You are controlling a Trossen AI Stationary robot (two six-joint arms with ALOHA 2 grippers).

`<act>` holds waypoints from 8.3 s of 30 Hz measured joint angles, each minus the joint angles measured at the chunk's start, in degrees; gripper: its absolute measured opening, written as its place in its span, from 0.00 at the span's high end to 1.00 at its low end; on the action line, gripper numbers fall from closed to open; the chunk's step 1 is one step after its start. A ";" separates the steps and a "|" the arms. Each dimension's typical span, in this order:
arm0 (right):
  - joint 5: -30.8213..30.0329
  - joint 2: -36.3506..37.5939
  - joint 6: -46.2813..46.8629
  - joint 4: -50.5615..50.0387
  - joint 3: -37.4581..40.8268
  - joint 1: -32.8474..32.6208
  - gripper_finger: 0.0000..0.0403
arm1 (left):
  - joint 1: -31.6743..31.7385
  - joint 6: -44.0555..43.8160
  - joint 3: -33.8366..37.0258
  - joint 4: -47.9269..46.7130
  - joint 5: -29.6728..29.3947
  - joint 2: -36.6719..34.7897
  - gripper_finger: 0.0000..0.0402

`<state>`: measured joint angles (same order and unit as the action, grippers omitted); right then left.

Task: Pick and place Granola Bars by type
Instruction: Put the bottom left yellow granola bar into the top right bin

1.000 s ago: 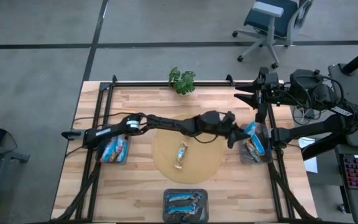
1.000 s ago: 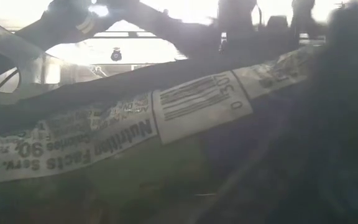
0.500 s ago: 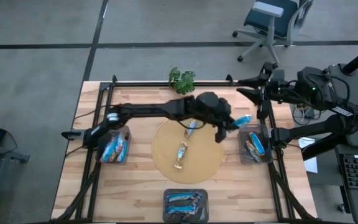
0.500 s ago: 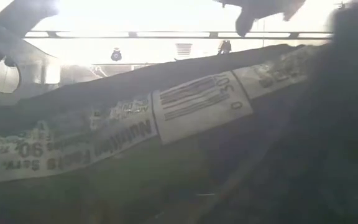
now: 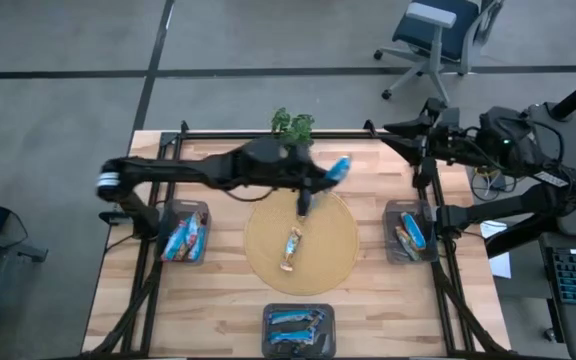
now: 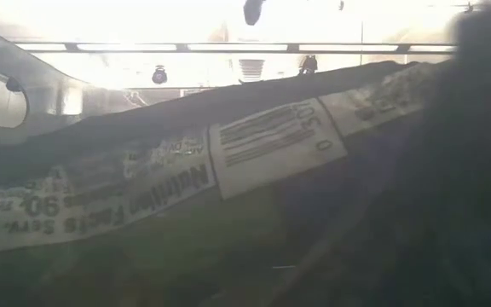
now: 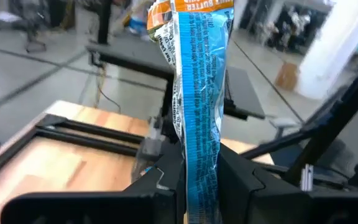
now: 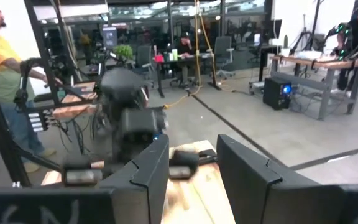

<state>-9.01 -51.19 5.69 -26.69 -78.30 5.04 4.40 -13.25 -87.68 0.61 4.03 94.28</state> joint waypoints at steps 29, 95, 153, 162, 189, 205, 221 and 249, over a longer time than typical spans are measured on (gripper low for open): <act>7.84 -23.08 3.92 3.24 -12.15 -0.22 0.19 | 0.01 1.59 13.88 3.05 -6.26 -20.81 0.87; 17.95 -35.79 5.22 5.17 -22.40 -0.11 0.69 | -0.06 1.52 13.34 9.08 0.93 -19.35 0.87; 8.65 -18.39 2.56 -30.77 -22.42 0.28 0.94 | 0.27 -0.63 13.36 -22.75 -7.87 -33.31 0.73; 7.27 -13.49 6.87 -41.62 -22.43 0.24 0.94 | 0.25 -0.55 13.42 -28.27 -7.96 -36.35 0.99; 7.31 -2.92 14.57 -58.93 -19.73 0.22 0.94 | 0.25 -0.53 13.90 -28.94 -8.00 -36.37 1.00; 8.38 7.80 22.55 -59.30 7.58 0.22 0.94 | 0.25 -0.44 13.90 -28.97 -8.00 -36.34 1.00; 16.16 11.83 43.75 -48.86 33.15 0.22 0.94 | 0.25 -0.46 13.90 -29.02 -8.00 -35.47 1.00; 18.39 11.30 30.31 -37.05 36.48 0.23 0.94 | 0.25 -0.46 13.90 -28.97 -8.00 -34.27 1.00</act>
<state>9.38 -39.88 36.01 -63.73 -41.82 5.27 4.64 -13.72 -73.78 -28.36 -3.97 60.01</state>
